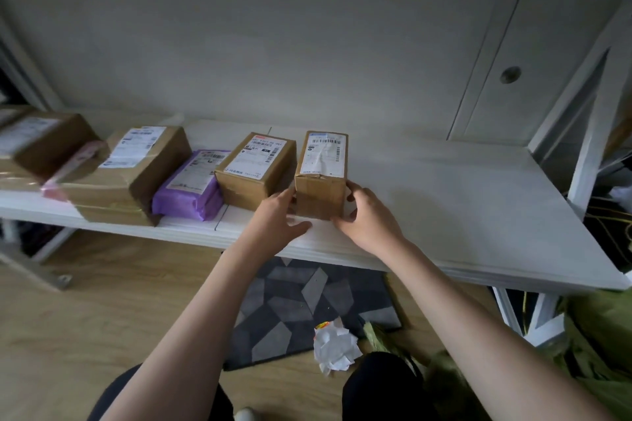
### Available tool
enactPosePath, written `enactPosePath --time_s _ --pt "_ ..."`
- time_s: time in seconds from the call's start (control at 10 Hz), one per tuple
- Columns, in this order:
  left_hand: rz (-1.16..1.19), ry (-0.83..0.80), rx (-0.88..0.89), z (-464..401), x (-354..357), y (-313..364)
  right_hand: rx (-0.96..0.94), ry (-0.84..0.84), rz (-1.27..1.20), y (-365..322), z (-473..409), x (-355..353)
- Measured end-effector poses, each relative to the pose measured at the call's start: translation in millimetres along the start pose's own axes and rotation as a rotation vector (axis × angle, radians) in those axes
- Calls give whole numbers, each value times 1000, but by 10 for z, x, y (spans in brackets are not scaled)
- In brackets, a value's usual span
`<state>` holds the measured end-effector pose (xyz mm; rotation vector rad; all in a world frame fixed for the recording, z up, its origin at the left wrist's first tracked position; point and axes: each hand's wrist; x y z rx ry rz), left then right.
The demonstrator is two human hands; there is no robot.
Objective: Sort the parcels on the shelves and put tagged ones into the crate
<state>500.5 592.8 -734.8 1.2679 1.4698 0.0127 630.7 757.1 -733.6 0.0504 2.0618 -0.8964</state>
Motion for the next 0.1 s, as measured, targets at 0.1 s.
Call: enactPosePath --time_s 0.1 --pt "-6 1 -44 218 -66 31 -58 -55 128 24 20 -122"
Point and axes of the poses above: each hand's wrist, its own z-axis away from the middle knuckle, its own x-axis out of the palm, y = z × x, and after that the axes turned 14 degrees about y, right-handed
